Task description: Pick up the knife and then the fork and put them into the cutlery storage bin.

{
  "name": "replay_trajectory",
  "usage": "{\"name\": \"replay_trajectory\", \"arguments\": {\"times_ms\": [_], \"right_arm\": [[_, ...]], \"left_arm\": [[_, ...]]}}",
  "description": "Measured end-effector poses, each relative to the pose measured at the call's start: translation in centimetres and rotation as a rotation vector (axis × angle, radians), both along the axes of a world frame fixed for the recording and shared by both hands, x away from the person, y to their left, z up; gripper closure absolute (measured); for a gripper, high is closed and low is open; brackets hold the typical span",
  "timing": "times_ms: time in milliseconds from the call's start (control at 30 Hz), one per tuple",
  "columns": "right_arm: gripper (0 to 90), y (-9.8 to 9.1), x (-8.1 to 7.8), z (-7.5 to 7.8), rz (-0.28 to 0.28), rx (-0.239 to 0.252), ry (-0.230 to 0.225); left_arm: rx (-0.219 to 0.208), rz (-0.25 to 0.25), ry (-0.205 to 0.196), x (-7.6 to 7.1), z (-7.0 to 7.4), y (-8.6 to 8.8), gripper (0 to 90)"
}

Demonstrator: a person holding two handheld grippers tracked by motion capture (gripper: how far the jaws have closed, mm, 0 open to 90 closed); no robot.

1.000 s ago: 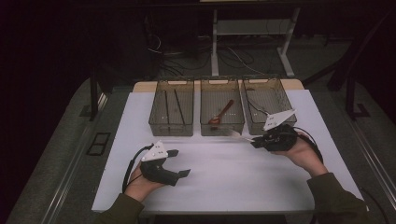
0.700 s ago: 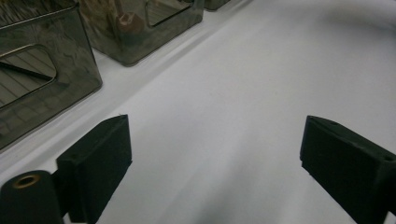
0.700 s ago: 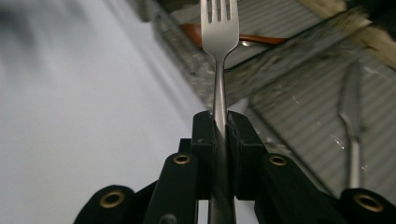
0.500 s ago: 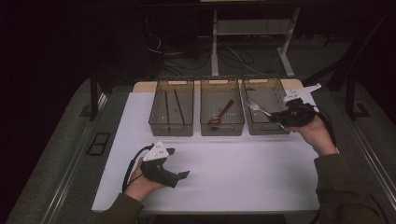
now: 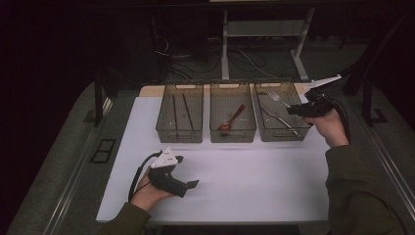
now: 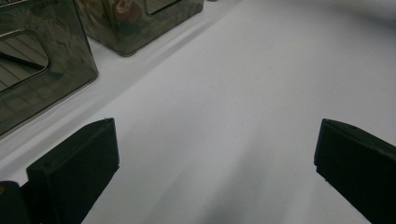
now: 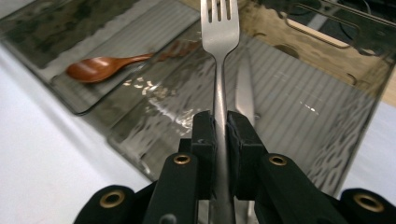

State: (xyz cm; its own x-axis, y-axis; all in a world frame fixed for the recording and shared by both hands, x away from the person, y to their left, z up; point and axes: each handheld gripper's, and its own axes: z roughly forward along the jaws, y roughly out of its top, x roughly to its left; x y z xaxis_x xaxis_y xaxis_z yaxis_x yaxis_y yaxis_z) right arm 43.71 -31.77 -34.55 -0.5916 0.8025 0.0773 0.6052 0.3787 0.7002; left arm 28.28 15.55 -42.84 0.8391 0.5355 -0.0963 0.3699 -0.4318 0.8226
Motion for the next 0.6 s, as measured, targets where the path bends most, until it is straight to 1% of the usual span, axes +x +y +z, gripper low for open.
{"name": "replay_trajectory", "arguments": {"times_ms": [100,167,267,367,500,600], "right_arm": [[81.2,0.0,0.7,-0.4,-0.022,-0.003,0.016],[81.2,0.1,1.3,-0.9,-0.043,0.0,0.035],[81.2,0.2,2.2,-1.8,-0.065,-0.003,0.061],[81.1,0.4,3.2,-2.8,-0.093,-0.021,0.092],[81.1,0.8,4.2,-3.8,-0.104,-0.037,0.116],[81.1,1.0,4.6,-4.2,-0.122,-0.04,0.132]], "left_arm": [[0.008,-0.012,-0.007,0.0,0.0,0.0,0.0],[0.008,-0.011,-0.006,0.0,0.0,-0.1,0.0],[0.015,-0.016,-0.007,0.1,-0.1,-0.1,0.0],[0.013,-0.017,-0.009,0.1,-0.1,-0.1,0.0],[0.011,-0.015,-0.009,0.1,-0.1,0.0,0.0],[0.012,-0.015,-0.01,0.1,-0.1,0.0,0.0]]}}
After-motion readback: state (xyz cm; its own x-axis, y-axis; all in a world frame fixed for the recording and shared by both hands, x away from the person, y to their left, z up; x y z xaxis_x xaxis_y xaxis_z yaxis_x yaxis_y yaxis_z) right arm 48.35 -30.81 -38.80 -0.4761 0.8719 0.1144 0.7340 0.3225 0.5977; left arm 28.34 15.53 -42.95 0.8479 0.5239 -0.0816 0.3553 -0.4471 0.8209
